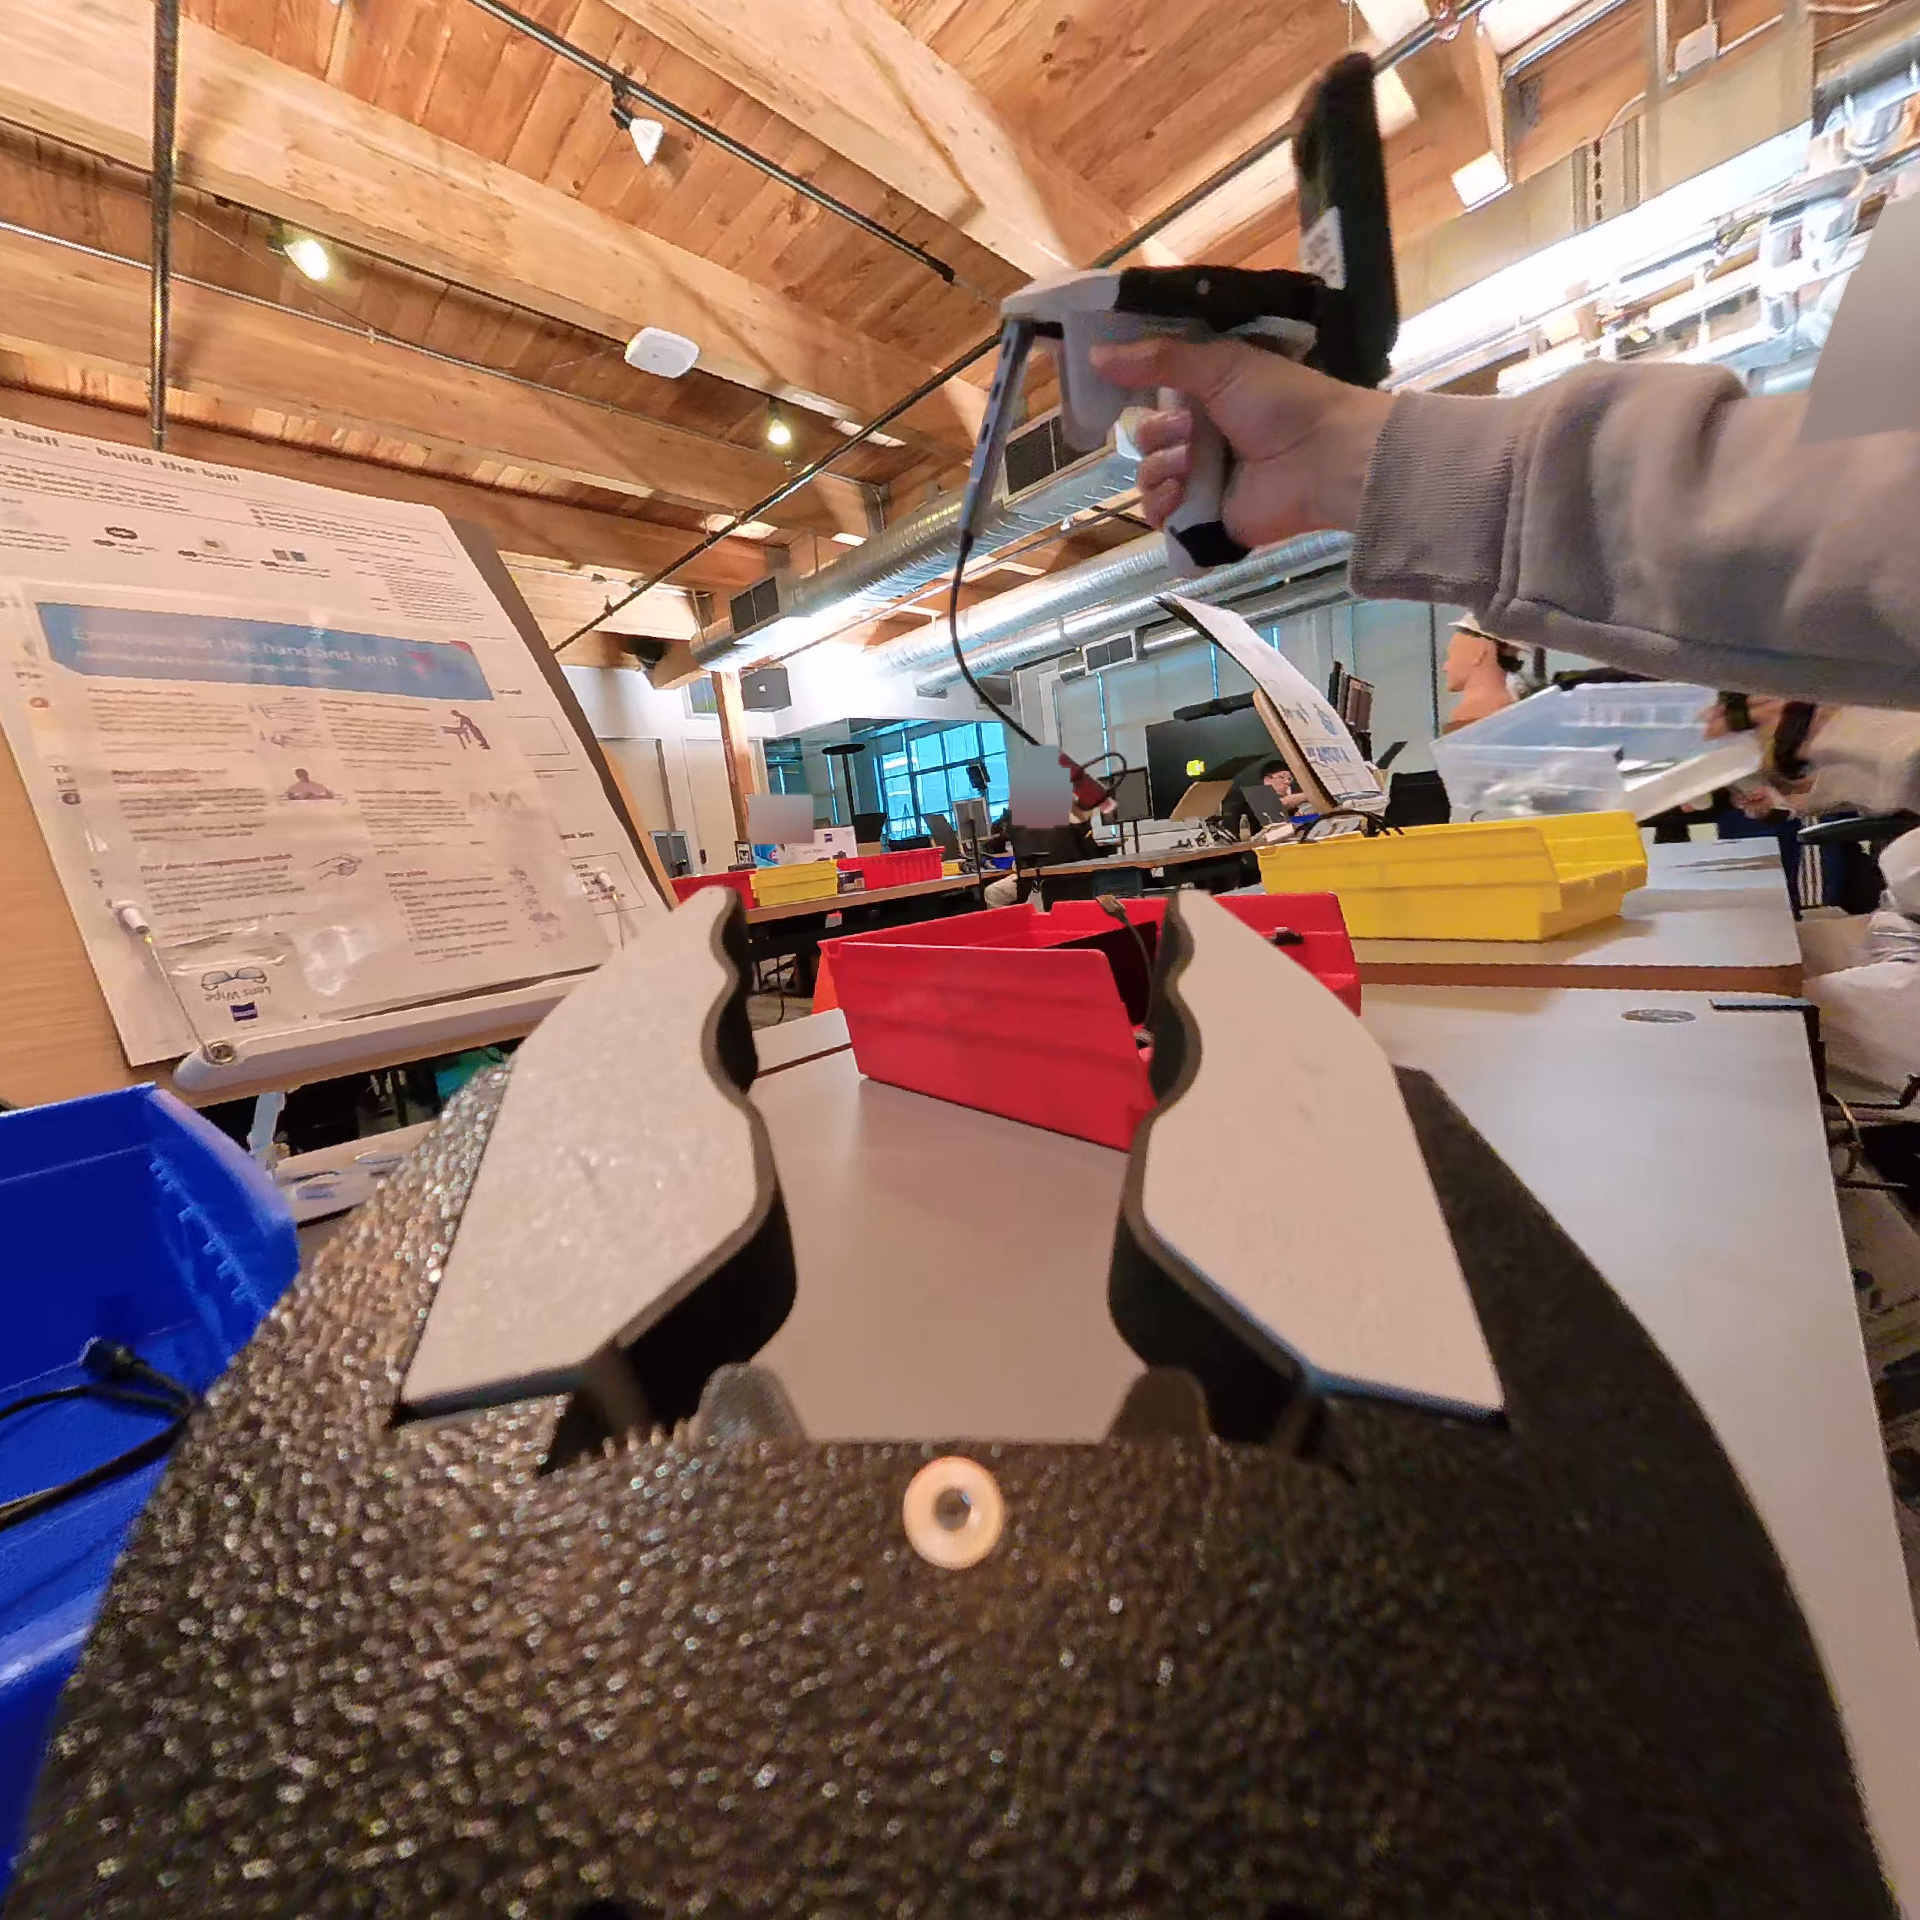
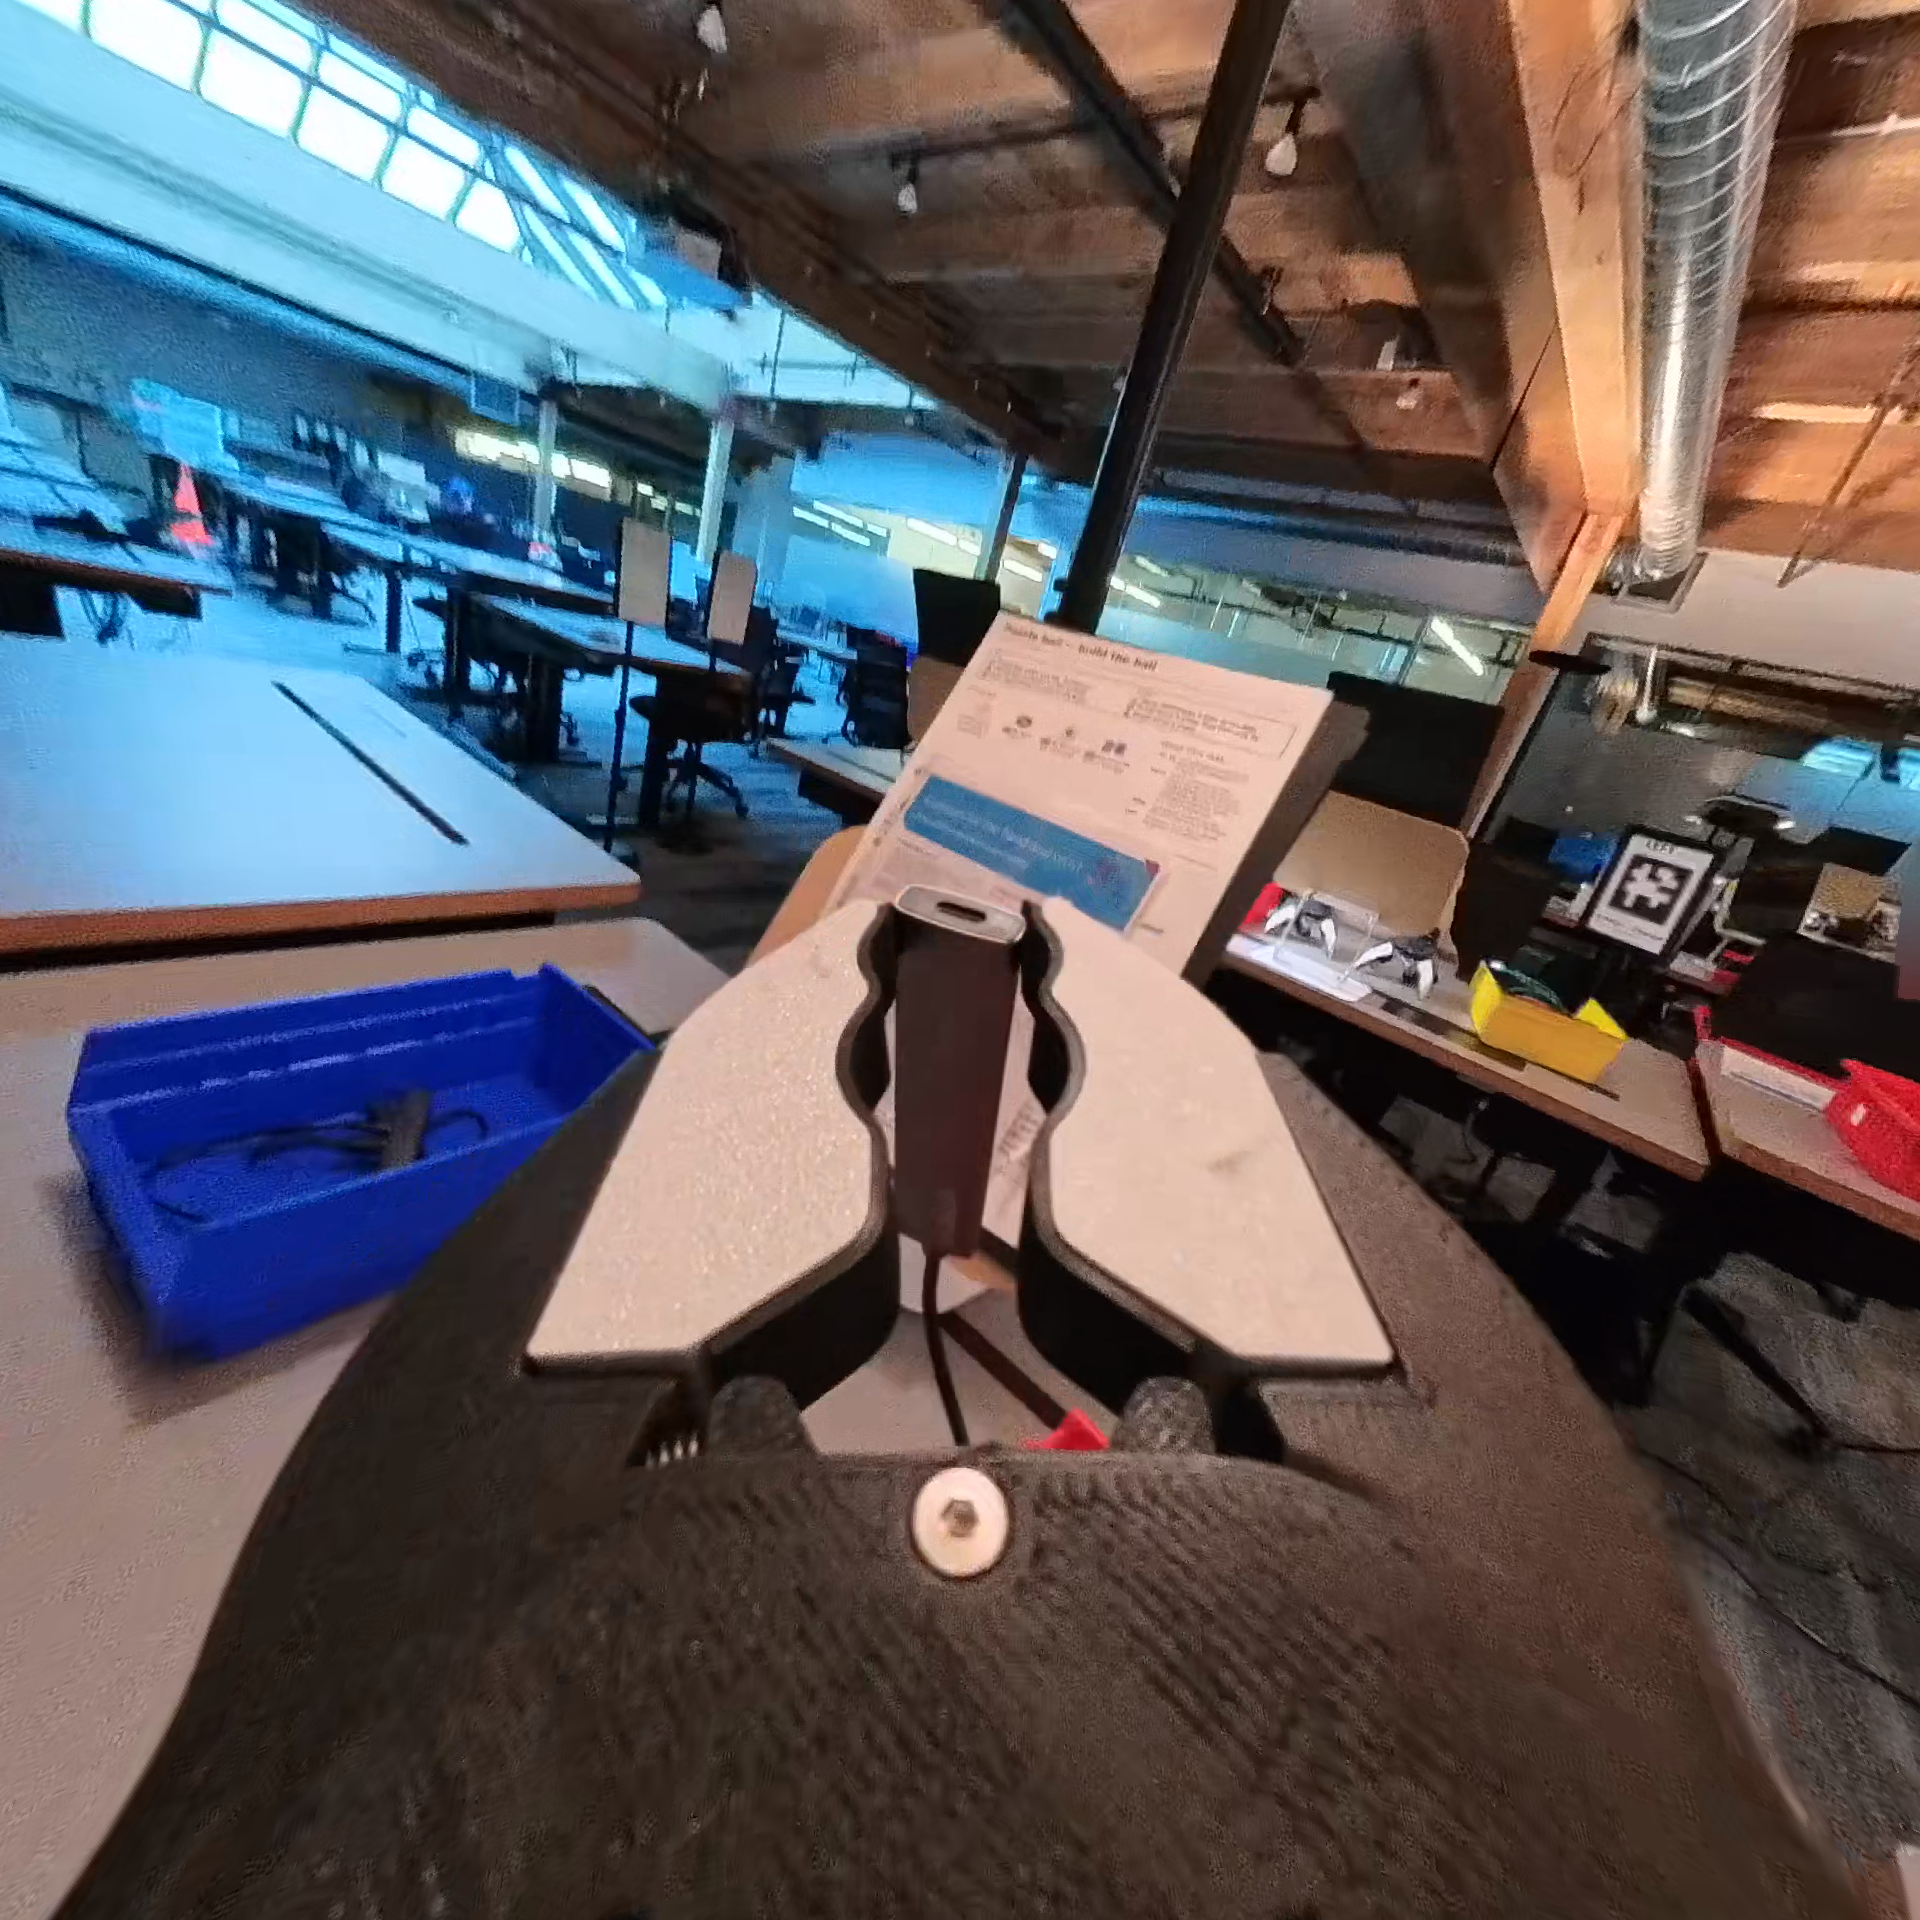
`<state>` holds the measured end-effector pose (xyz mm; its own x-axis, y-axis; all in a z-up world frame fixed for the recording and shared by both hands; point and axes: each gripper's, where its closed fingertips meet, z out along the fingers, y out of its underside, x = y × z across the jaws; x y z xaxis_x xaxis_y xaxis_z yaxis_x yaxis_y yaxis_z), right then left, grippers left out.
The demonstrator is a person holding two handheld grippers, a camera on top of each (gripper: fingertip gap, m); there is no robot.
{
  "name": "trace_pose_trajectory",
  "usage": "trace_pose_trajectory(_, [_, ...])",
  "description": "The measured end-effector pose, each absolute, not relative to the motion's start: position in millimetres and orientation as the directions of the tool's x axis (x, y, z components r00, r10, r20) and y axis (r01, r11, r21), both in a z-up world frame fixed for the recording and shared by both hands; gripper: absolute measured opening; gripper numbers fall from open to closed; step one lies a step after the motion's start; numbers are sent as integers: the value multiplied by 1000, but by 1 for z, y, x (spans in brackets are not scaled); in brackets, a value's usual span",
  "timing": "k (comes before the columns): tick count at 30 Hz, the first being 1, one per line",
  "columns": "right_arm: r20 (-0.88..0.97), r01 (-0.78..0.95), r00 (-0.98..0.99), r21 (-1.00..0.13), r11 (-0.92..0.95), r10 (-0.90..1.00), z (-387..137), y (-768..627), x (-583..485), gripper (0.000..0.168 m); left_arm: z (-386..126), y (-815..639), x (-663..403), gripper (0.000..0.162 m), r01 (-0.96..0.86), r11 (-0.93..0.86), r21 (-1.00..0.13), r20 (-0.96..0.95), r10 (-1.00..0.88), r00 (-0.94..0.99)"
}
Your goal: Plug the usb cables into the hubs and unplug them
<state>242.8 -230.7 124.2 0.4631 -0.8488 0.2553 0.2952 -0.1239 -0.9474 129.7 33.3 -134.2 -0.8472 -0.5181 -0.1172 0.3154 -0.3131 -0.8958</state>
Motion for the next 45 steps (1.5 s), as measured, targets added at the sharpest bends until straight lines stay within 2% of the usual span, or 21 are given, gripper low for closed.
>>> trace_pose_trajectory(6, [286,120,391,-958,-260,-875,74,-264,293,23,-135,31,129,72,315,-307,-898,-124,-511,-851])
trace_pose_trajectory(12, [219,138,360,-974,-180,-907,76,-278,300,23,-135,31,128,70,309,-315,-898,-119,-501,-857])
trace_pose_trajectory(14, [225,90,360,-974,-206,-906,58,-280,307,23,-135,30,128,70,307,-316,-898,-119,-496,-860])
trace_pose_trajectory(18, [221,-145,345,-948,-285,-912,-22,-289,322,23,-135,30,128,71,304,-317,-898,-116,-495,-861])
trace_pose_trajectory(21, [183,-409,294,-863,-297,-938,-91,-302,327,25,-135,31,128,70,306,-321,-896,-116,-498,-860])
trace_pose_trajectory(23, [208,-502,235,-811,-302,-949,-118,-313,330,23,-135,31,128,69,308,-322,-895,-117,-498,-859])
trace_pose_trajectory(26, [236,-581,126,-770,-264,-964,-133,-333,333,46,-134,32,128,69,308,-326,-894,-112,-501,-858])
trace_pose_trajectory(28, [228,-620,44,-757,-206,-973,-135,-346,332,54,-134,32,128,68,305,-328,-894,-109,-501,-858])
trace_pose_trajectory(32, [189,-597,-11,-789,-145,-982,-123,-347,324,59,-135,31,128,68,306,-324,-895,-112,-501,-858])
trace_pose_trajectory(38, [161,-473,193,-849,-236,-968,-122,-275,292,57,-135,32,129,67,308,-324,-895,-111,-507,-855])
trace_pose_trajectory(45, [-26,-223,439,-972,-81,-898,-110,-155,233,51,-134,35,132,63,298,-336,-893,-85,-525,-847])
